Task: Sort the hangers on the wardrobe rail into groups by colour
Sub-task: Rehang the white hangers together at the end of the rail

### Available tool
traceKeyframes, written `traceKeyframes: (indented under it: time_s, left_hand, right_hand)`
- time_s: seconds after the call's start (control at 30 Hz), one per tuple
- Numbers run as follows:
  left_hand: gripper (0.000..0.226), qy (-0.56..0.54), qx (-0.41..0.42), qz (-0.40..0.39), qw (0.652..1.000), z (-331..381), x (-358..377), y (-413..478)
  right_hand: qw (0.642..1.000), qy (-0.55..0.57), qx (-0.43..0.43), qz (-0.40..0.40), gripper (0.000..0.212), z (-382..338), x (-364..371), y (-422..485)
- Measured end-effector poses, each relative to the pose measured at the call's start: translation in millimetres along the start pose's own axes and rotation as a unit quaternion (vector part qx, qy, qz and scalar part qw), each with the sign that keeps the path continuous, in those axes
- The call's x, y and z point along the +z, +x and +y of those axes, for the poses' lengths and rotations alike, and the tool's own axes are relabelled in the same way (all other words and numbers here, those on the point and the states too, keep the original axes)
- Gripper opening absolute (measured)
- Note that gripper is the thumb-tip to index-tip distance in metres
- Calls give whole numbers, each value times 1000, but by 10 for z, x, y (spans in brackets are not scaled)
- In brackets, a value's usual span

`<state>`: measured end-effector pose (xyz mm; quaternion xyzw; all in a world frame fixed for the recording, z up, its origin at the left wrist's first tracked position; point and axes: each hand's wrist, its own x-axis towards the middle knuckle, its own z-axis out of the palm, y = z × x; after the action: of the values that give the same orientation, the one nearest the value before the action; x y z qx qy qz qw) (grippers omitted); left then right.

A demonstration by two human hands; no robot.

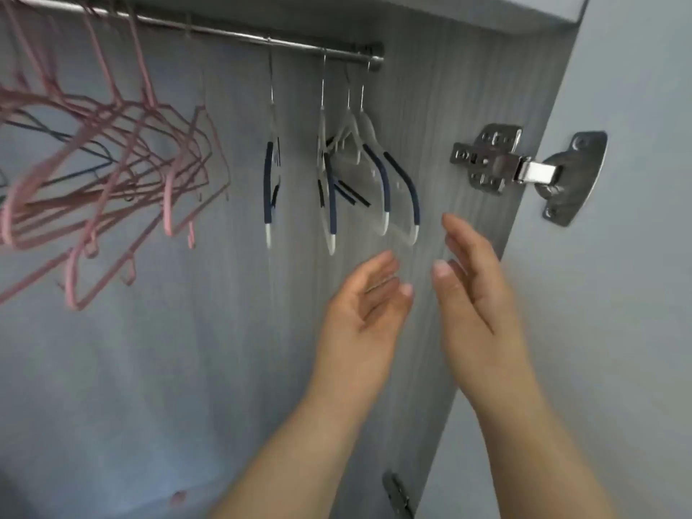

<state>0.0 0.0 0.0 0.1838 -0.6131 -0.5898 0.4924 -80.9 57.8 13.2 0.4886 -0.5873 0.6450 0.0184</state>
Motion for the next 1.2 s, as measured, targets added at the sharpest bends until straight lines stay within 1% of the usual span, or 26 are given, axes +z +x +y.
traceKeyframes:
  time_s: [0.03,0.17,0.27,0.33,0.37,0.43,0.47,0.53,0.6,0.67,0.73,0.8,0.83,0.87,0.9,0.93,0.97,1.0,1.03,1.1,1.2]
  left_hand:
    - [35,-3,-4,-15,1000,15,59,111]
    - [43,-2,-32,-68,997,-73,268,519]
    - [56,6,-49,-86,995,-227,350,673]
    - [57,26,-24,-76,996,-289,383,732]
    - [54,36,-5,-68,997,-311,394,752]
    - [49,51,29,-44,997,-359,399,793]
    - [46,61,48,-28,997,-395,395,818]
    - [34,74,82,-6,994,-466,391,864]
    - [24,75,88,5,993,-516,404,906]
    - [23,68,85,3,994,-523,410,923]
    - [28,63,77,-14,995,-530,411,911]
    - [26,41,62,-35,997,-543,373,875]
    - [25,27,58,-43,997,-552,340,852]
    - [25,11,53,-47,997,-549,294,825]
    - [26,-15,49,-48,998,-542,239,798]
    - [27,-46,35,-37,998,-551,182,776]
    - [26,-84,13,-21,996,-558,126,758]
    - [25,-116,-18,4,993,-559,71,744]
    - [23,-149,-44,29,987,-555,18,739]
    - [20,-211,-78,69,972,-570,-70,754]
    - [18,-295,-117,95,943,-558,-162,822]
  right_hand:
    - [1000,-11,1,-5,45,19,33,139]
    - [998,-17,54,-11,50,25,209,710]
    - [994,-16,107,-13,44,121,295,1059]
    - [988,-45,141,-37,27,218,376,1241]
    - [985,-51,156,-49,29,258,420,1307]
    - [980,-51,179,-71,26,307,479,1370]
    - [981,-54,175,-67,25,322,488,1381]
    - [986,-53,153,-36,32,329,472,1392]
    - [990,-59,130,-19,36,335,464,1403]
    - [990,-68,121,-12,34,328,461,1404]
    - [990,-76,121,-17,28,319,449,1380]
    - [985,-127,111,-48,26,312,432,1327]
    - [976,-187,98,-60,28,309,424,1290]
    - [962,-261,62,-52,31,295,416,1249]
    - [950,-312,6,-23,32,257,411,1209]
    - [942,-328,-62,23,33,188,407,1181]
    - [942,-307,-118,61,34,87,410,1163]
    - [951,-266,-138,79,33,-1,425,1176]
    - [963,-225,-127,71,31,-65,443,1211]
    - [979,-191,-62,17,27,-114,515,1310]
    - [984,-166,9,-63,34,-141,625,1402]
